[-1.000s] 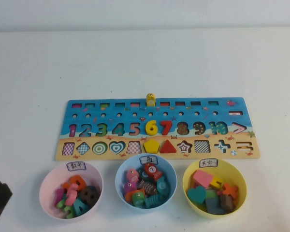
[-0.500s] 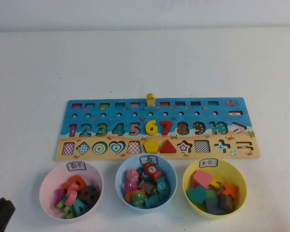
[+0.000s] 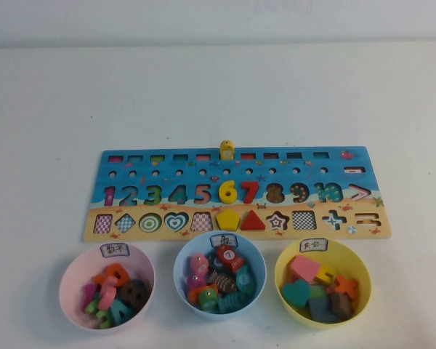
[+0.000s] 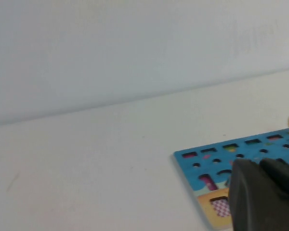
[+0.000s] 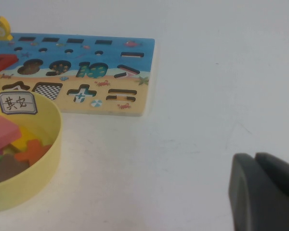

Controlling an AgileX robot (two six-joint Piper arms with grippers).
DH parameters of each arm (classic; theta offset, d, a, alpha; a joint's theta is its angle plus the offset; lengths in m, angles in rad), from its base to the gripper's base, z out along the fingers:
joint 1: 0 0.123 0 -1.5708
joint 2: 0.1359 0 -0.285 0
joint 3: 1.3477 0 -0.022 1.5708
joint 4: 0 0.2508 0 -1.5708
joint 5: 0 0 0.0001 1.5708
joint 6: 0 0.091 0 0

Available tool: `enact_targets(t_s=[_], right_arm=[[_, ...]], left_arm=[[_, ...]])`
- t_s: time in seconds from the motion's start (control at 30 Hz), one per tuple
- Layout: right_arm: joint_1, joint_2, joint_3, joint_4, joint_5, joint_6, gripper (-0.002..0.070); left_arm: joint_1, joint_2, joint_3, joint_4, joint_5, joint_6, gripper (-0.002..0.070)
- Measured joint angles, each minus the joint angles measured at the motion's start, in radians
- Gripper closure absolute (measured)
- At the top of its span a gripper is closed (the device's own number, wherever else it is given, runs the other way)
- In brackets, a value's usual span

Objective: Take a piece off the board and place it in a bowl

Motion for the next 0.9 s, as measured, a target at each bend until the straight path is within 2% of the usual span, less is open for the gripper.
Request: enact_targets(t_s=[0.13, 0.23, 0.43, 0.7, 0.9], right_arm=[[0.0, 0.0, 0.0, 0.0, 0.0, 0.0, 0.0694], [0.0, 0.0, 0.0, 0.0, 0.0, 0.0, 0.0694], [0.0, 0.0, 0.0, 0.0, 0.0, 0.0, 0.0694], [0.0, 0.0, 0.0, 0.0, 0.0, 0.0, 0.0694], [0.0, 0.0, 0.0, 0.0, 0.0, 0.0, 0.0694]], left_arm=[[0.159, 0.0, 0.024, -0.039, -0.018, 0.002, 0.0678], [0.208, 0.0, 0.024, -0.046, -0.008, 0.002, 0.0678], [0.212, 0.0, 0.024, -0.051, 0.081, 0.002, 0.0678], [0.213, 0.0, 0.026, -0.053, 0.282, 0.002, 0.0678], [0.213, 0.0, 0.026, -0.053, 0.298, 0.0, 0.0678]])
